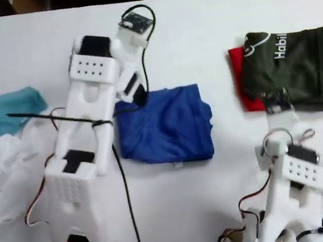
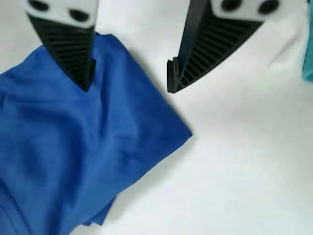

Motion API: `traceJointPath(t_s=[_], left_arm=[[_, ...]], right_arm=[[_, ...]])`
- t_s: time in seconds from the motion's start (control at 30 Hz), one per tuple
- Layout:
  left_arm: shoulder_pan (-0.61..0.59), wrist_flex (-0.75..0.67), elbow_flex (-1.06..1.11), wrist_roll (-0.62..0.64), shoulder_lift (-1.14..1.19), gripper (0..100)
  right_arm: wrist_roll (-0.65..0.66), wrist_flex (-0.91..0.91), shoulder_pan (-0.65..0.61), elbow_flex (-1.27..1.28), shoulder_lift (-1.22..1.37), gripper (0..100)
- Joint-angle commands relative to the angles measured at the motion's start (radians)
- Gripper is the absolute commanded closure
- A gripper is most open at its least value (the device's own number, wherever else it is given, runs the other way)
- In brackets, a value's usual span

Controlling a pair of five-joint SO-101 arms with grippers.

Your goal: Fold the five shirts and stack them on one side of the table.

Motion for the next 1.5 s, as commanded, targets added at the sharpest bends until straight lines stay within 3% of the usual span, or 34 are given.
traceJointPath(t_s=[0.0, 0.2, 0.33, 0.5, 0.67, 0.9, 1.47], left_arm=[[-0.028, 0.015, 0.027, 0.0, -0.144, 74], [-0.017, -0.02, 0.211, 0.008, -0.39, 75], [-0.078, -0.155, 0.538, 0.002, -0.609, 78], [-0.212, -0.371, 0.987, -0.041, -0.847, 78], [-0.315, -0.465, 1.239, -0.109, -0.993, 78], [-0.35, -0.462, 1.313, -0.147, -1.06, 78], [-0.35, -0.465, 1.313, -0.144, -1.062, 78]], right_arm=[[-0.043, 0.176, -0.231, -0.212, -0.002, 68.5], [-0.135, 0.329, -0.466, -0.514, 0.217, 72.5], [-0.193, 0.369, -0.565, -0.68, 0.438, 70.8], [-0.296, 0.412, -0.596, -0.873, 0.699, 70.8], [-0.336, 0.495, -0.596, -1.059, 0.915, 70.8], [-0.338, 0.573, -0.593, -1.293, 1.064, 70.8], [-0.385, 0.538, -0.602, -1.468, 1.425, 70.8]])
